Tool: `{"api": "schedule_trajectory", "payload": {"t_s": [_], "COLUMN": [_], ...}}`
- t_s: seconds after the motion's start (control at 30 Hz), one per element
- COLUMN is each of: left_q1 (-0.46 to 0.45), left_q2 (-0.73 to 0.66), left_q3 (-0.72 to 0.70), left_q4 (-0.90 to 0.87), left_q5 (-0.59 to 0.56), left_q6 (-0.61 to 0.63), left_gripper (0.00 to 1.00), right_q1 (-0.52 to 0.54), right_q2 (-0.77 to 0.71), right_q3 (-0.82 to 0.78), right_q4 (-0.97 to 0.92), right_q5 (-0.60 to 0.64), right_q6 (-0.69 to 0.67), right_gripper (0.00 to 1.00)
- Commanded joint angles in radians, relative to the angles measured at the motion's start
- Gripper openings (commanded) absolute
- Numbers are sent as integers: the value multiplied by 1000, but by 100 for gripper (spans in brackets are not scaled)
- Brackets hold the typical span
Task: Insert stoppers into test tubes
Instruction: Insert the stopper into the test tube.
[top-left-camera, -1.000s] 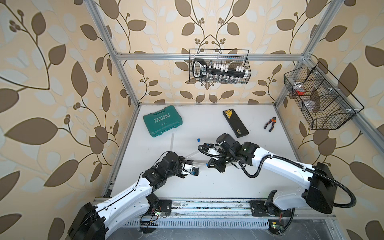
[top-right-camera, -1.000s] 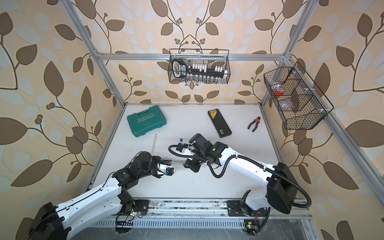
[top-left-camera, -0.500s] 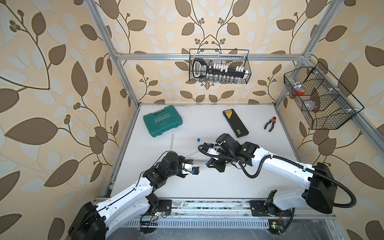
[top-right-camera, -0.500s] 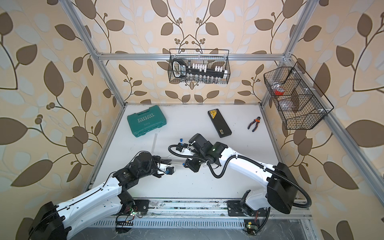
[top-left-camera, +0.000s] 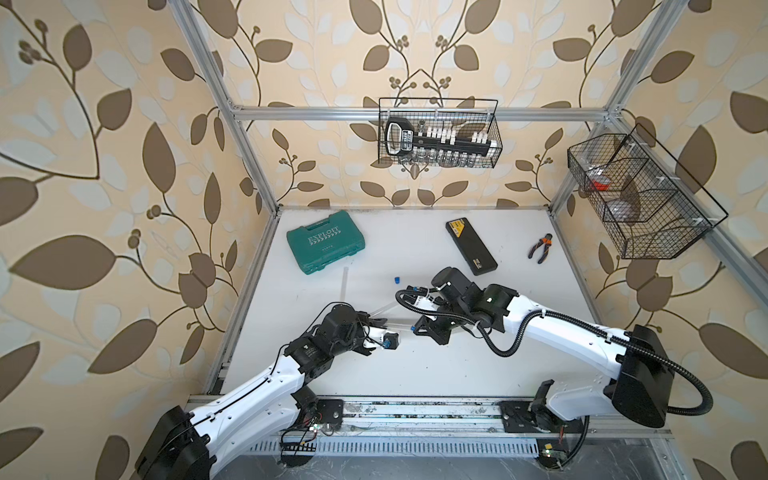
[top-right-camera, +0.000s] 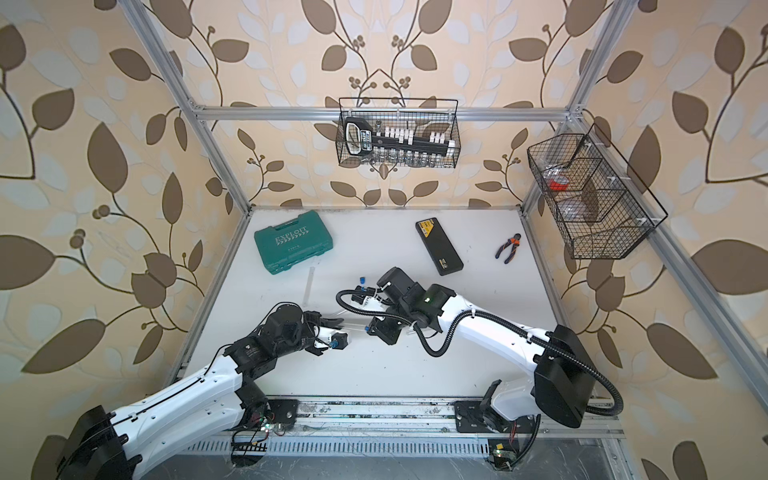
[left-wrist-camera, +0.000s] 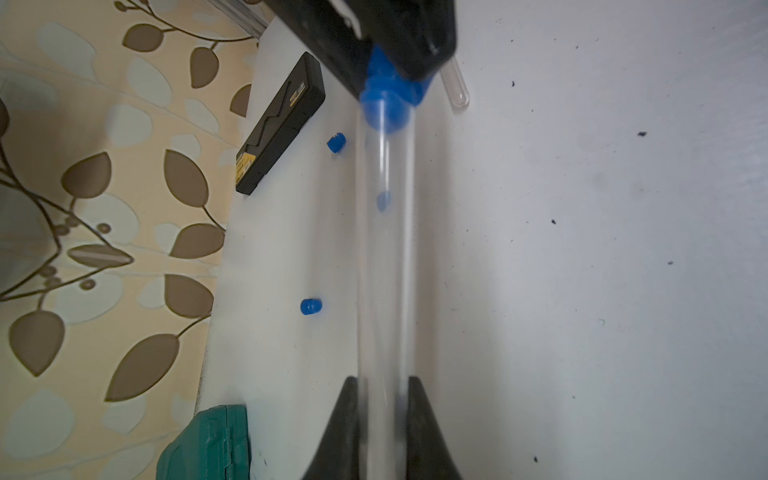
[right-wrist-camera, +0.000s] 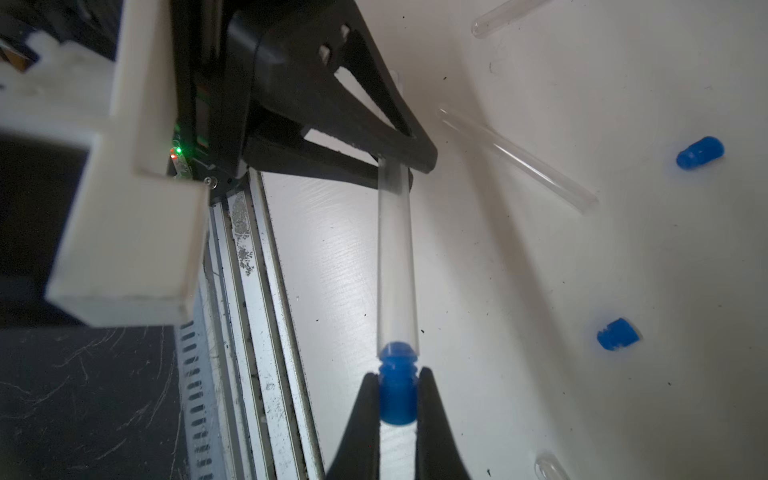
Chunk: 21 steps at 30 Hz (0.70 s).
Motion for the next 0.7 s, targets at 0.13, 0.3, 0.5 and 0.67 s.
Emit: {"api": "schedule_trajectory", "payload": {"t_s": [0.13, 0.3, 0.5, 0.67], "left_q1": [-11, -13, -39, -58], "left_q2": [-30, -41, -64, -81], "left_q3": [20, 9, -19, -32], "left_q4": [68, 79, 69, 62], "left_q5": [47, 64, 60, 45], "left_q6": [8, 52, 140, 179], "left_gripper": [0, 0, 0, 0], "right_q1": [16, 25, 26, 24], "right_q2": [32, 62, 114, 153], "right_q3": [44, 82, 156, 222], "right_q4": [-20, -61, -83, -81], "right_q5": [9, 31, 19, -5], "right_q6": [-22, -52, -66, -75], "right_gripper": [9, 8, 8, 7]}}
